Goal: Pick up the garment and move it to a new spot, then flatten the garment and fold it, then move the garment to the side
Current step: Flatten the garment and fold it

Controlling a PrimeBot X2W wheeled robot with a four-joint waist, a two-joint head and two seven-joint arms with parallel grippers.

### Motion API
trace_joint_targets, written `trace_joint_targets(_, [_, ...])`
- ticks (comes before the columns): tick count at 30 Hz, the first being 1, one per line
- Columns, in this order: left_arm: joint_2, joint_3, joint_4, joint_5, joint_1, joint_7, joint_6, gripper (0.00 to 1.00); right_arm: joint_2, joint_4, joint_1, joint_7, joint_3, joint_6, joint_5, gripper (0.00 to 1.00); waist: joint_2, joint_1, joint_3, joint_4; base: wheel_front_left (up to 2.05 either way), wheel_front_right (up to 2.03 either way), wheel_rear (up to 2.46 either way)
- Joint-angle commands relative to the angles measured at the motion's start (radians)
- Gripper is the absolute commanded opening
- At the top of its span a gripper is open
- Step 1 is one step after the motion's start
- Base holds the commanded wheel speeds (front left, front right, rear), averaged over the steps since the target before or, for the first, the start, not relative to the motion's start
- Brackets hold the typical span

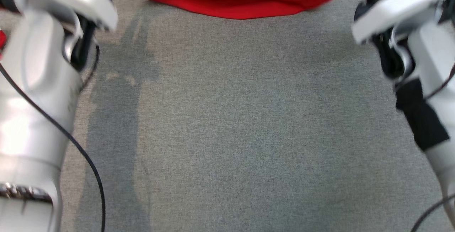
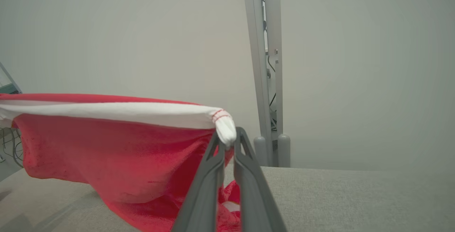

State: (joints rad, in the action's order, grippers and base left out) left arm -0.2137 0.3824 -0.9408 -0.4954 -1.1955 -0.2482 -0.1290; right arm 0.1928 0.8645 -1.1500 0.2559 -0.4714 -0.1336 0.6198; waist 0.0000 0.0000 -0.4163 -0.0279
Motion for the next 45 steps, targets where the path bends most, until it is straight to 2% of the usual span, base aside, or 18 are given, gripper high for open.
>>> trace_joint_targets(1, [-0.011,-0.007,0.032,-0.006,0.081,-0.011,0.001,0.00,0.031,-0.038,0.085,0.010,-0.014,0.005,0.040,0.00,0.0000,0.0000,0.013,0.006,0.00,0.00,0.00])
trace_joint_targets(7, [-0.029,-0.055,0.256,-0.001,0.416,-0.016,0.025,0.00,0.070,-0.257,0.376,0.011,-0.009,0.005,0.154,0.00,0.0000,0.0000,0.060,0.008,0.00,0.00,0.00])
trace_joint_targets(13, [-0.047,-0.075,0.502,0.011,0.758,-0.017,0.085,0.00,0.109,-0.401,0.631,0.012,0.000,0.004,0.185,0.00,0.0000,0.0000,0.129,0.009,0.00,0.00,0.00])
trace_joint_targets(19, [-0.077,-0.073,0.753,0.004,1.035,0.044,0.179,0.00,0.143,-0.452,0.809,0.012,-0.009,0.004,0.192,0.00,0.0000,0.0000,0.193,0.007,0.00,0.00,0.00])
trace_joint_targets(20, [-0.077,-0.073,0.753,0.004,1.035,0.044,0.179,0.00,0.143,-0.452,0.809,0.012,-0.009,0.004,0.192,0.00,0.0000,0.0000,0.193,0.007,0.00,0.00,0.00])
trace_joint_targets(27, [-0.117,-0.066,1.030,-0.019,1.278,0.183,0.275,0.00,0.164,-0.525,0.981,0.012,0.002,0.004,0.208,0.00,0.0000,0.0000,0.240,0.017,0.00,0.00,0.00])
trace_joint_targets(32, [-0.135,-0.072,1.167,-0.028,1.385,0.241,0.331,0.00,0.178,-0.594,1.110,-0.006,0.038,0.004,0.219,0.00,0.0000,0.0000,0.249,0.031,0.00,0.00,0.00])
trace_joint_targets(37, [-0.130,-0.092,1.261,-0.043,1.432,0.262,0.375,0.00,0.177,-0.669,1.179,-0.046,0.077,0.004,0.214,0.00,0.0000,0.0000,0.236,0.025,0.00,0.00,0.00])
trace_joint_targets(39, [-0.148,-0.102,1.286,-0.032,1.424,0.272,0.381,0.00,0.156,-0.705,1.190,-0.074,0.111,0.004,0.205,0.00,0.0000,0.0000,0.223,0.021,0.00,0.00,0.00])
trace_joint_targets(42, [-0.177,-0.114,1.293,-0.020,1.368,0.286,0.364,0.00,0.126,-0.729,1.175,-0.113,0.171,0.004,0.185,0.00,0.0000,0.0000,0.201,0.015,0.00,0.00,0.00])
trace_joint_targets(45, [-0.205,-0.130,1.276,-0.014,1.290,0.310,0.346,0.00,0.068,-0.757,1.132,-0.158,0.239,0.004,0.156,0.00,0.0000,0.0000,0.171,0.000,0.00,0.00,0.00])
